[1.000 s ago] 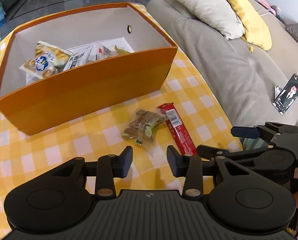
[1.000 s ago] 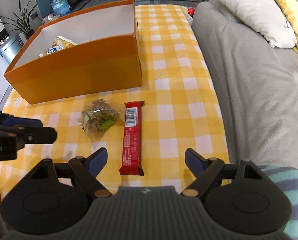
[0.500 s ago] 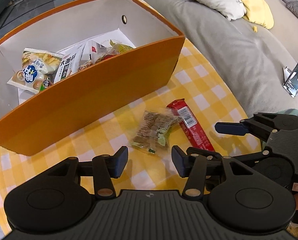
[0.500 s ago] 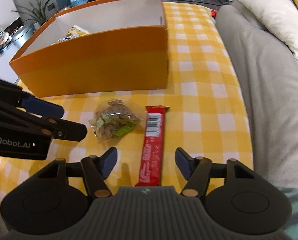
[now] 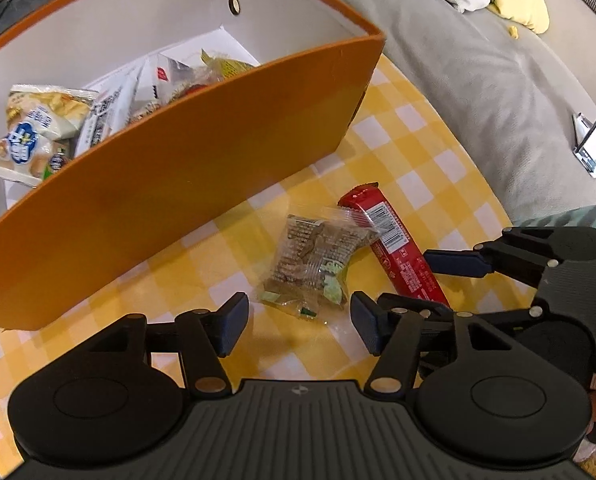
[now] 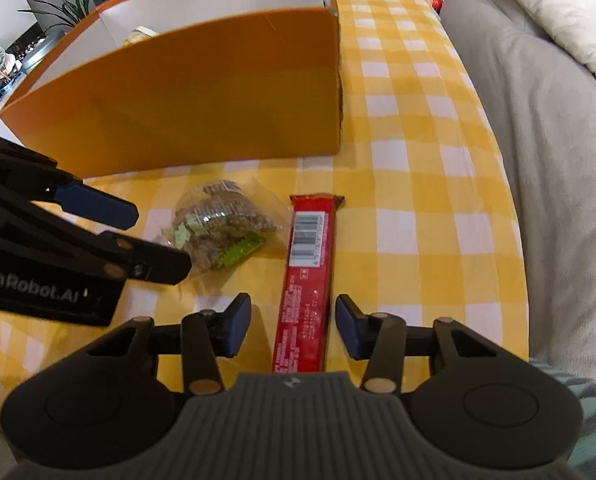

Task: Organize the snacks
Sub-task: 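Grasp the clear nut bag with the left tool while the right tool grasps the red candy bar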

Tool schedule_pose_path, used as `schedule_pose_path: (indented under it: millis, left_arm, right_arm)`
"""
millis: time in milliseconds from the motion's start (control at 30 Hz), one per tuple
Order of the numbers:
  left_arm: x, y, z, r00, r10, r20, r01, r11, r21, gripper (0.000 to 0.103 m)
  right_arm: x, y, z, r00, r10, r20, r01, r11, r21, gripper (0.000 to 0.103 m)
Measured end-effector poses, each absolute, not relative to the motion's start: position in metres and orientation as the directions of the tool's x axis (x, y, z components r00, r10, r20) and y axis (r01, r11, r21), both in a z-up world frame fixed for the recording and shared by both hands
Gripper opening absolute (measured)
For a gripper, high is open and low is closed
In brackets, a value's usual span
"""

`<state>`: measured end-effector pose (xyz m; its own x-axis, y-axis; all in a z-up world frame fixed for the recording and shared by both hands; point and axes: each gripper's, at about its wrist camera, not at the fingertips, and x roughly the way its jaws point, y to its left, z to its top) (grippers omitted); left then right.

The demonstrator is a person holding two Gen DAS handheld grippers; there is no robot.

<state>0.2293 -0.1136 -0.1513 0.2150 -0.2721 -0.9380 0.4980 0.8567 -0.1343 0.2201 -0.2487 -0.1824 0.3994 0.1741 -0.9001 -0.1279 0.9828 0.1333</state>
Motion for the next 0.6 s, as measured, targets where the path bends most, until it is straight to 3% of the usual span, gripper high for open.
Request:
schedule_pose_path:
  millis: [600]
  left_arm:
    - [0.236, -0.135, -0.175, 0.192, -0.21, -0.959, 0.527, 0.846, -0.08, 0.064]
  right_arm:
    - [0.218, -0.236, -0.185, 0.417, 0.137, -0.898, -0.187, 0.98, 0.062, 0.047]
